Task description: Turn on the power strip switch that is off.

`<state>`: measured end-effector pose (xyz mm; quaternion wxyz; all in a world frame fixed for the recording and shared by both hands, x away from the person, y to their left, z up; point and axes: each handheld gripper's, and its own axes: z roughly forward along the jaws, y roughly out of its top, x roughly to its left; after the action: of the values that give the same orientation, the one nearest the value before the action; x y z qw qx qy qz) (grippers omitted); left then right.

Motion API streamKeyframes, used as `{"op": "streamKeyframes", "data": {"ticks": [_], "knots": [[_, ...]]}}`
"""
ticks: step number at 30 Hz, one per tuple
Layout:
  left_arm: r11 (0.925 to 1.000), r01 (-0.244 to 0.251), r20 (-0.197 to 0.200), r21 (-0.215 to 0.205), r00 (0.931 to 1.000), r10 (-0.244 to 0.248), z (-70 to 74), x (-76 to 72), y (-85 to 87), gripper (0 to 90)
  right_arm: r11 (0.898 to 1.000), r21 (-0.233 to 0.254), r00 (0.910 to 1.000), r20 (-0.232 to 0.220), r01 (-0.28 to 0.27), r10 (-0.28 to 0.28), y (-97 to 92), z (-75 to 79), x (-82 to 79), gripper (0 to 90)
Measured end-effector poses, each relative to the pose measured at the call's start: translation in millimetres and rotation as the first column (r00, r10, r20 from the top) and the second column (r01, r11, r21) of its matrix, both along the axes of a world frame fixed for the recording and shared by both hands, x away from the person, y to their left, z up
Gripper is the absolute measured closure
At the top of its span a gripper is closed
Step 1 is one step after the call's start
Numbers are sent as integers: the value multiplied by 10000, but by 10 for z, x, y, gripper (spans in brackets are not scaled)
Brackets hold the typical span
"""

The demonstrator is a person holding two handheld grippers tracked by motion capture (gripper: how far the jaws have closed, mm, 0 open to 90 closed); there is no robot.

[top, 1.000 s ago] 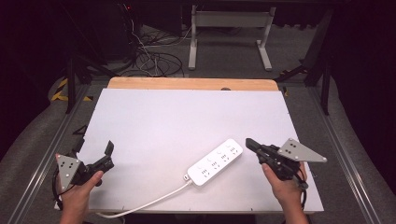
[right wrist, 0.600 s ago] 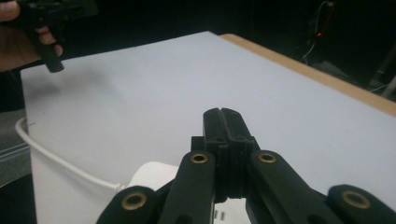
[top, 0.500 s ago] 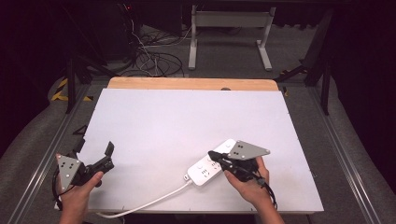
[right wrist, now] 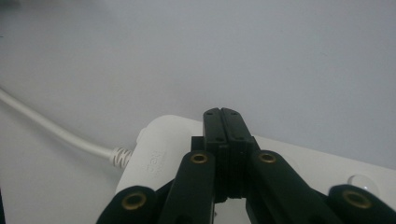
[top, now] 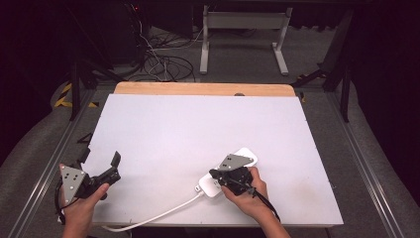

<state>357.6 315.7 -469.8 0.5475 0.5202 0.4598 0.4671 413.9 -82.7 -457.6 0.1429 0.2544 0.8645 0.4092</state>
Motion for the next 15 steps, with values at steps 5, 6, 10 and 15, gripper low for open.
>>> {"op": "streamKeyframes", "data": {"ticks": [5,6,10,15], "knots": [[10000,28,-4,-15,10000,-28,0,-5,-3,64,9997,-248,9998,-210,67,-73,42,-51,27,900],[10000,28,-4,-15,10000,-28,0,-5,-3,65,9998,-197,9997,-236,53,-58,42,-54,32,900],[10000,1,-49,-77,10000,-2,-7,-6,2,65,9991,-378,9993,-315,168,-180,14,-46,55,900],[10000,15,-30,-38,10000,-15,-6,-11,-6,66,9996,-206,9994,-292,182,-188,-13,-77,54,900]]}}
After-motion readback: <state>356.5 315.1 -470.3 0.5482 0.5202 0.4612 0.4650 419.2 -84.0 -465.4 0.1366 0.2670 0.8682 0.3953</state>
